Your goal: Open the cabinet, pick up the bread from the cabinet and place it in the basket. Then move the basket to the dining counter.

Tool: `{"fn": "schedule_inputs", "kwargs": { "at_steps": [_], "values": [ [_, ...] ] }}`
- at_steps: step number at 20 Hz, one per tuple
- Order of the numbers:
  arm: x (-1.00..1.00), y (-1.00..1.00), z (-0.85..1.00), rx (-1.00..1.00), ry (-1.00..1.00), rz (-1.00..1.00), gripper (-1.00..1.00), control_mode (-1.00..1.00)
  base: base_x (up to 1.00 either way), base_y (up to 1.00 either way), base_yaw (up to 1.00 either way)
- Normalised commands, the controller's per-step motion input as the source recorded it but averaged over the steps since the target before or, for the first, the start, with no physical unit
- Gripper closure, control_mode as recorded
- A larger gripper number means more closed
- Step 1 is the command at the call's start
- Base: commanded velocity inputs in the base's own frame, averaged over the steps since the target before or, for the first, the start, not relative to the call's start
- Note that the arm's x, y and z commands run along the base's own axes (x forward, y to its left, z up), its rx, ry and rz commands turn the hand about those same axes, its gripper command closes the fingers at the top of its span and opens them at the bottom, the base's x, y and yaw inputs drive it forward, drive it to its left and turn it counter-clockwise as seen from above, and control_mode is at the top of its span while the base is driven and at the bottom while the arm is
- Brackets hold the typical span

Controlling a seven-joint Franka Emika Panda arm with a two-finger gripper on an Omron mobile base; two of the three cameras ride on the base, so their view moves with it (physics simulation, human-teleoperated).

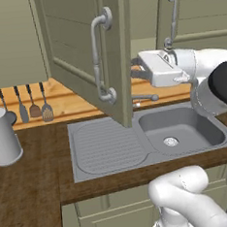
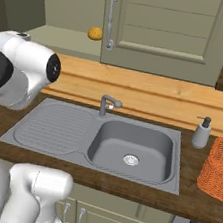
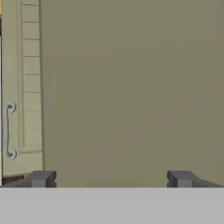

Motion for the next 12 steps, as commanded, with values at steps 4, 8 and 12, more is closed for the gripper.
{"fn": "schedule_inputs", "kwargs": {
  "at_steps": [4, 8, 12],
  "values": [
    [0.0, 1.0, -0.04, -0.11, 0.04, 0.1, -1.0, -1.0, 0.0, 0.0, 0.0],
    [0.0, 0.98, -0.04, -0.1, 0.01, 0.03, -1.0, -1.0, 0.0, 0.0, 0.0],
    [0.04, 0.95, -0.08, -0.09, 0.0, 0.0, -1.0, -1.0, 0.0, 0.0, 0.0]
  ]
}}
